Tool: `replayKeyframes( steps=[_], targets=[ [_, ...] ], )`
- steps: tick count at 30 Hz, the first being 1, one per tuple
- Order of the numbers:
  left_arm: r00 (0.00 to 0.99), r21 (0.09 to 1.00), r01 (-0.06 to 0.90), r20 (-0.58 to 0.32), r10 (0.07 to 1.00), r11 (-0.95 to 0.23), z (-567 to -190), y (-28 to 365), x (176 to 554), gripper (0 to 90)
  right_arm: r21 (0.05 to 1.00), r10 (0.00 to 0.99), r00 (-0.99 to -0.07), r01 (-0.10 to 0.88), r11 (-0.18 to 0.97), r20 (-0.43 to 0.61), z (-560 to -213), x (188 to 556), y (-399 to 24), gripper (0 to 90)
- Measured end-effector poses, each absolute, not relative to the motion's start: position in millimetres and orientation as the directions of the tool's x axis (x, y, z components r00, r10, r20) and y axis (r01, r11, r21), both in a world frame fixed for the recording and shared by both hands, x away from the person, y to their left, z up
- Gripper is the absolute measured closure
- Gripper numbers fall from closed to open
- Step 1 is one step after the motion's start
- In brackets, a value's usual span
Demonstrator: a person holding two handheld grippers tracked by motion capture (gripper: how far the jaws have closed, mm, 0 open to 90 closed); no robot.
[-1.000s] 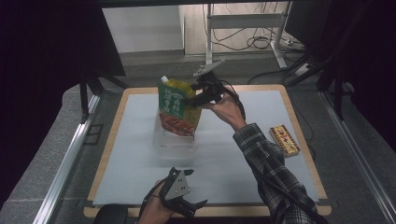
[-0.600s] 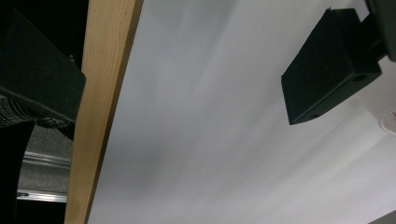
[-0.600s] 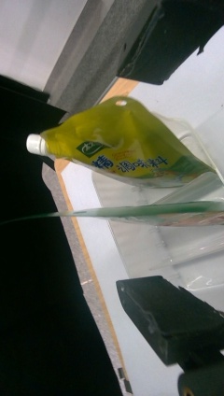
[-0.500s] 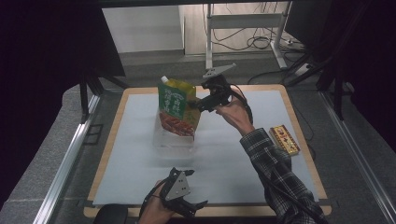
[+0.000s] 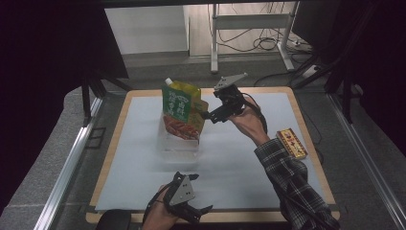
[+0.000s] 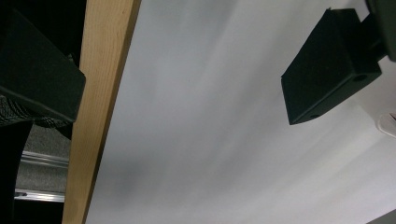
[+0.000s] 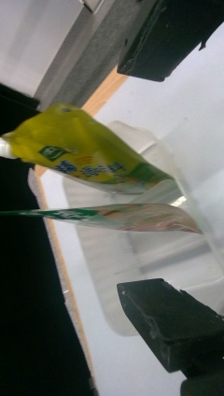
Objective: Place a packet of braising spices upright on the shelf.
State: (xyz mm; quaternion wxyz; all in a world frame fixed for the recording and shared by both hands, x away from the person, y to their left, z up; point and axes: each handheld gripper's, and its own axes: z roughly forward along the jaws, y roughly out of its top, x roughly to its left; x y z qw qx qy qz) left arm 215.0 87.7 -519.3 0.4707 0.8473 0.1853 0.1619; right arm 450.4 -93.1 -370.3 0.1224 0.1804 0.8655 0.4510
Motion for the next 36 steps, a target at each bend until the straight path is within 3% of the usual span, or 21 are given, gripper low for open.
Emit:
replayKeyframes(
  steps=[22,36],
  targets=[
    [0.880,0.858,0.159,0.101,0.464,-0.489,-519.4,87.1,214.6,0.0,0.810,0.439,-0.897,0.223,0.542,-0.047,-391.7,427.9,-131.4,0.0],
    [0.881,0.855,0.161,0.100,0.462,-0.493,-519.8,86.3,214.3,0.0,0.785,0.513,-0.857,0.295,0.545,-0.035,-408.6,416.6,-168.1,0.0]
  ],
)
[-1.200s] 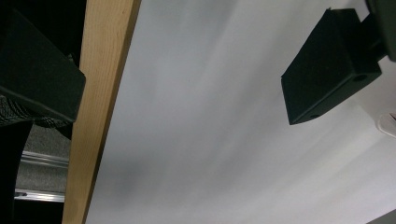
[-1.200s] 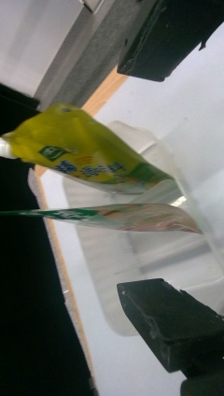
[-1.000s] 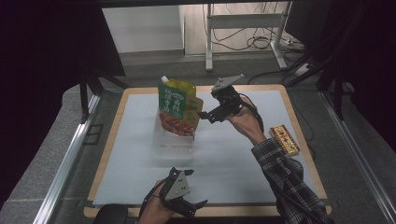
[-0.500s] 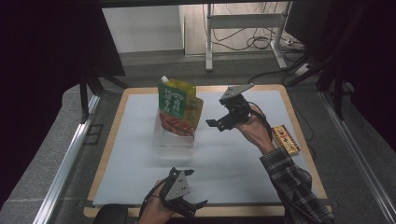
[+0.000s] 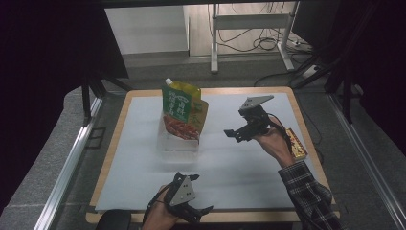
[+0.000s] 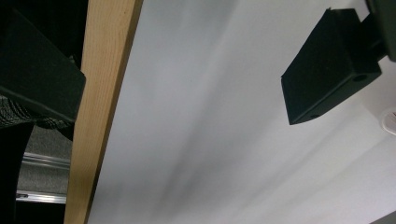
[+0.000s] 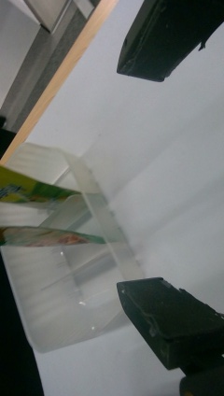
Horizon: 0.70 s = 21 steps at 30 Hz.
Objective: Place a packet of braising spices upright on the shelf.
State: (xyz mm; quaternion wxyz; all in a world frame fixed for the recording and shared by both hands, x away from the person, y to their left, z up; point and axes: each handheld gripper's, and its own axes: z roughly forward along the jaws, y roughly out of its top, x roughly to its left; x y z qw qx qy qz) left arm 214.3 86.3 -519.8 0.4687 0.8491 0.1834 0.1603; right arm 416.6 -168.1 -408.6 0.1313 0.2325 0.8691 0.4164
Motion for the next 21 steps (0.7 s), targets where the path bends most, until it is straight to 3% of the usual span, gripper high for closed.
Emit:
replayKeyframes(
  steps=[21],
  targets=[
    [0.885,0.849,0.155,0.108,0.453,-0.505,-520.7,85.4,214.7,0.0,0.778,0.664,-0.748,0.410,0.476,-0.011,-435.6,406.0,-219.5,0.0]
  ],
)
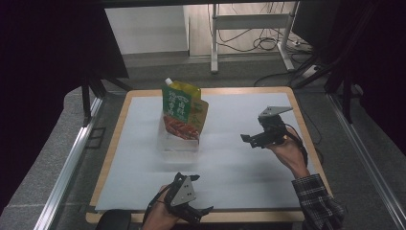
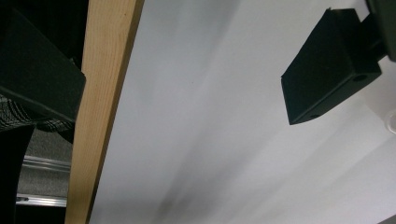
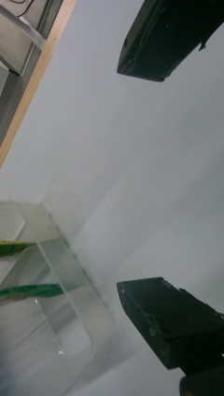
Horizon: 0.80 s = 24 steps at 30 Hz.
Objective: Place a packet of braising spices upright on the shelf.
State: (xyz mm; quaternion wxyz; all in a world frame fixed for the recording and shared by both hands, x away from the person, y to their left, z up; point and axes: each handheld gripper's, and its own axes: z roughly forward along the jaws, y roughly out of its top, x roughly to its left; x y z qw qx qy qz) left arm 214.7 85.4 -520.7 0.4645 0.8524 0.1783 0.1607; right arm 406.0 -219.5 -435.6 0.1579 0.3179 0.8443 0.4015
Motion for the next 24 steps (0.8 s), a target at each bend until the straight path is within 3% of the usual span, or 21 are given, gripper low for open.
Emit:
replayKeyframes(
  steps=[19,24],
  targets=[
    [0.884,0.852,0.155,0.107,0.456,-0.501,-521.2,83.9,213.7,0.0,0.716,0.789,-0.615,0.550,0.430,-0.002,-460.6,411.5,-276.3,0.0],
    [0.879,0.849,0.167,0.103,0.466,-0.501,-521.4,85.0,214.6,0.0,0.703,0.823,-0.568,0.579,0.414,-0.016,-465.7,414.1,-293.1,5.5]
  ],
)
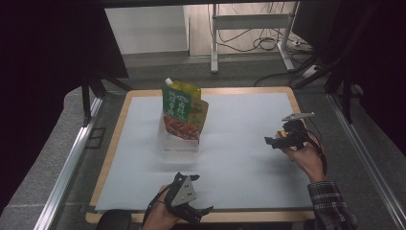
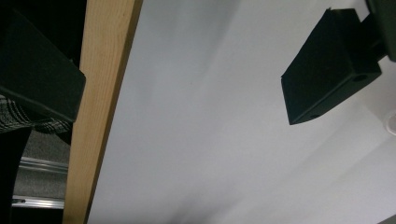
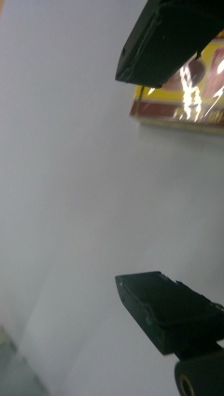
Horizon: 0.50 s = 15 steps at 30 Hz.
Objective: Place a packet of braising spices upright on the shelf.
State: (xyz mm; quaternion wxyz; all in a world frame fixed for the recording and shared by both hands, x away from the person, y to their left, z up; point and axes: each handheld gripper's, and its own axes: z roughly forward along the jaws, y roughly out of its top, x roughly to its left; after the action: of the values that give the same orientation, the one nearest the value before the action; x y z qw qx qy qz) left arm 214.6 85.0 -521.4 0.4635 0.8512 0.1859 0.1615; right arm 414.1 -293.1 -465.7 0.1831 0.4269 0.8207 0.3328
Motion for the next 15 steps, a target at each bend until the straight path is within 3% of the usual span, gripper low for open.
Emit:
replayKeyframes(
  steps=[7,15],
  targets=[
    [0.877,0.857,0.179,0.084,0.473,-0.484,-521.0,87.4,216.3,0.0,0.668,0.862,-0.500,0.613,0.422,-0.085,-475.5,418.8,-314.3,12.3],
    [0.878,0.854,0.180,0.084,0.470,-0.488,-521.7,86.5,216.2,0.0,0.629,0.890,-0.445,0.666,0.400,-0.094,-490.5,424.7,-330.0,15.2]
  ],
)
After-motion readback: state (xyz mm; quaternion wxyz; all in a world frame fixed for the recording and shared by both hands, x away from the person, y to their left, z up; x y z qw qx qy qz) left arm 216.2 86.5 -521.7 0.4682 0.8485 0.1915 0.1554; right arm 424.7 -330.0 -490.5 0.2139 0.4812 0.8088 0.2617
